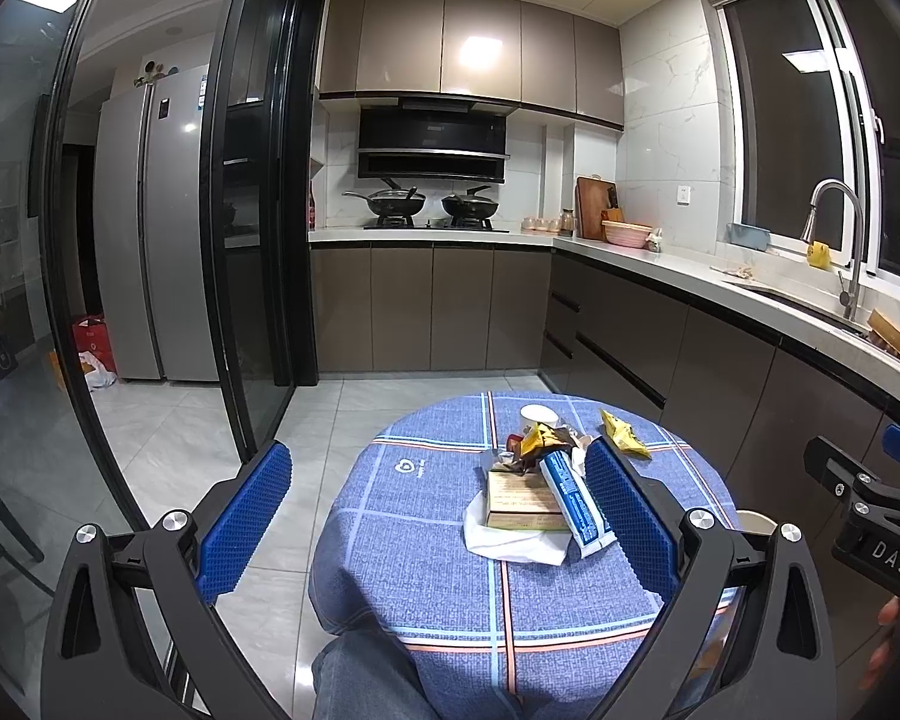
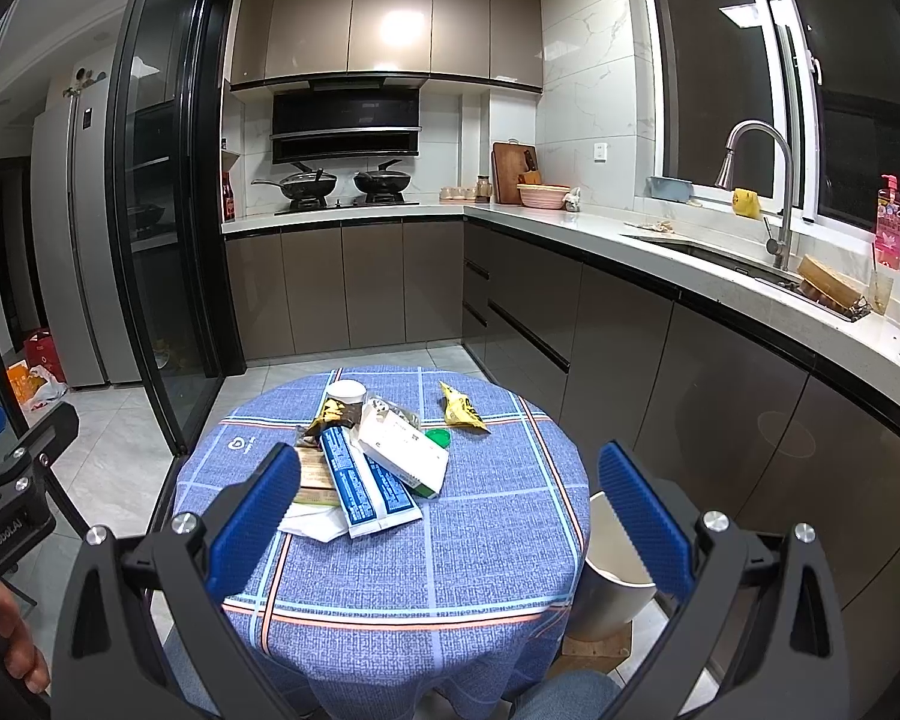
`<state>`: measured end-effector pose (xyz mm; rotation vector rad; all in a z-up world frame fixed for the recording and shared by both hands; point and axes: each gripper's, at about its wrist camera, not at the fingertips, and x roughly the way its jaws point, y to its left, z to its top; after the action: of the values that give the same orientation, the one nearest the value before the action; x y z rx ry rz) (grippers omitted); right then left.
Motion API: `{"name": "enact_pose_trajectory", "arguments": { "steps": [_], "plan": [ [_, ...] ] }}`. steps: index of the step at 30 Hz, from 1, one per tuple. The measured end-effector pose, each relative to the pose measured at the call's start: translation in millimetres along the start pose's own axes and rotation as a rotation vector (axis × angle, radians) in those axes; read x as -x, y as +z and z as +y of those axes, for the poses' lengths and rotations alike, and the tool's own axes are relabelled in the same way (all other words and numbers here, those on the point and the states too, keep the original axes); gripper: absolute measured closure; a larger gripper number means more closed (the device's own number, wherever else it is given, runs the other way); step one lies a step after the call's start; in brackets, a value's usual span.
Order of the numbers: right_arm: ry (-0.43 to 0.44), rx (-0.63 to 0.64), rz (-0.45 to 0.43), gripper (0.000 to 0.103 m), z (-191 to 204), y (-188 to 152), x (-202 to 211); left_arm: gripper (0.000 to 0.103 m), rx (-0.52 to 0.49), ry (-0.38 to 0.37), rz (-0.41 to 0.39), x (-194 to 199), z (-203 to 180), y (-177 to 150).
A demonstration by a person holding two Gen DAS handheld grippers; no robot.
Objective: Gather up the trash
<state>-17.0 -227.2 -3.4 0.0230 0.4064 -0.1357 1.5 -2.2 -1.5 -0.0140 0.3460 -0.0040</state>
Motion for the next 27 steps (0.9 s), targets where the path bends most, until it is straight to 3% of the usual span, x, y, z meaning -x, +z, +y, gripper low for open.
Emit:
{"name": "enact_pose_trajectory", "arguments": {
  "steps": [27],
  "plan": [
    [-0.001,0.001,0.001,0.003,-0.3,0.2,-2.1,0.008,-0.001,-0.012,-0.005,3.3,0.7,5.4]
  ]
}}
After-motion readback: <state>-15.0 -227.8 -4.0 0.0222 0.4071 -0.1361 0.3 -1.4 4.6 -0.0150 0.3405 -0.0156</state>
